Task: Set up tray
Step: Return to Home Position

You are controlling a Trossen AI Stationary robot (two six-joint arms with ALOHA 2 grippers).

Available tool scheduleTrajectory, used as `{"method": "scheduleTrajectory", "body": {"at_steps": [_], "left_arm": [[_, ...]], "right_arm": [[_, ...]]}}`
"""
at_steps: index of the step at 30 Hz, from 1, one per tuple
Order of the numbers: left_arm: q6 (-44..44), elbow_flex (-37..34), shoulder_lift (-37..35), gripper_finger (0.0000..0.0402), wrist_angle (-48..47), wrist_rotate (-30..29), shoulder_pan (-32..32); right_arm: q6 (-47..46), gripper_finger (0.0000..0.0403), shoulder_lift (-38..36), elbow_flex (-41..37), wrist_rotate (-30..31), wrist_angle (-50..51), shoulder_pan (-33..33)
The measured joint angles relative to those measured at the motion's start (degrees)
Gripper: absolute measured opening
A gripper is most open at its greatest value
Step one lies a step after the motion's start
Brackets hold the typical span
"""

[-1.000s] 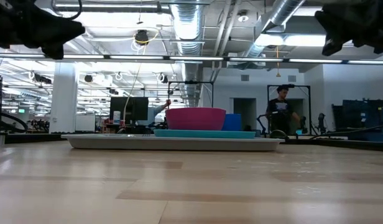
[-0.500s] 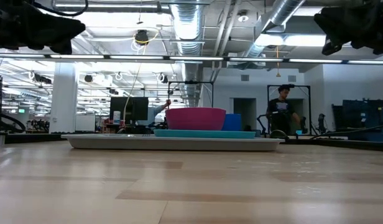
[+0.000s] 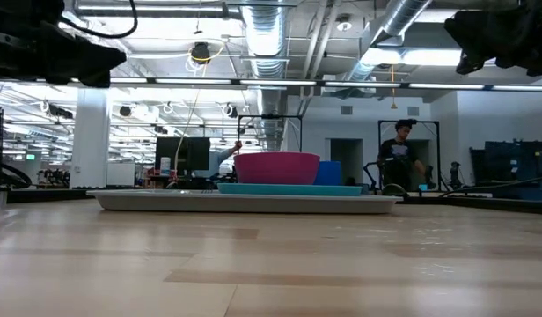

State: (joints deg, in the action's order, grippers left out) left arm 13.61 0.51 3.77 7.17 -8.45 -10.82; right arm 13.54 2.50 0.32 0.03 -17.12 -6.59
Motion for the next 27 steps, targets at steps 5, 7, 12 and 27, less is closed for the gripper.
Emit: {"method": "scheduleTrajectory", "body": {"at_steps": [5,7,12,27], "left_arm": [[-3.92,0.13,0.39,0.0048,-4.18,0.74,0.49],[-3.88,0.24,1.17,0.0048,-4.79,0.67,0.49],[-2.65,0.31,1.27,0.0048,-5.15,0.59,0.49],[-4.71,0.37,1.29,0.0048,-5.56,0.45,0.47]], "right_arm": [[-0.02,0.0084,0.0,0.0,0.0,0.0,0.0],[0.0,0.0084,0.0,0.0,0.0,0.03,0.0],[-0.02,0.0084,0.04,-0.02,0.0,0.28,0.0],[-0.02,0.0084,0.04,-0.02,0.0,0.42,0.0]]}}
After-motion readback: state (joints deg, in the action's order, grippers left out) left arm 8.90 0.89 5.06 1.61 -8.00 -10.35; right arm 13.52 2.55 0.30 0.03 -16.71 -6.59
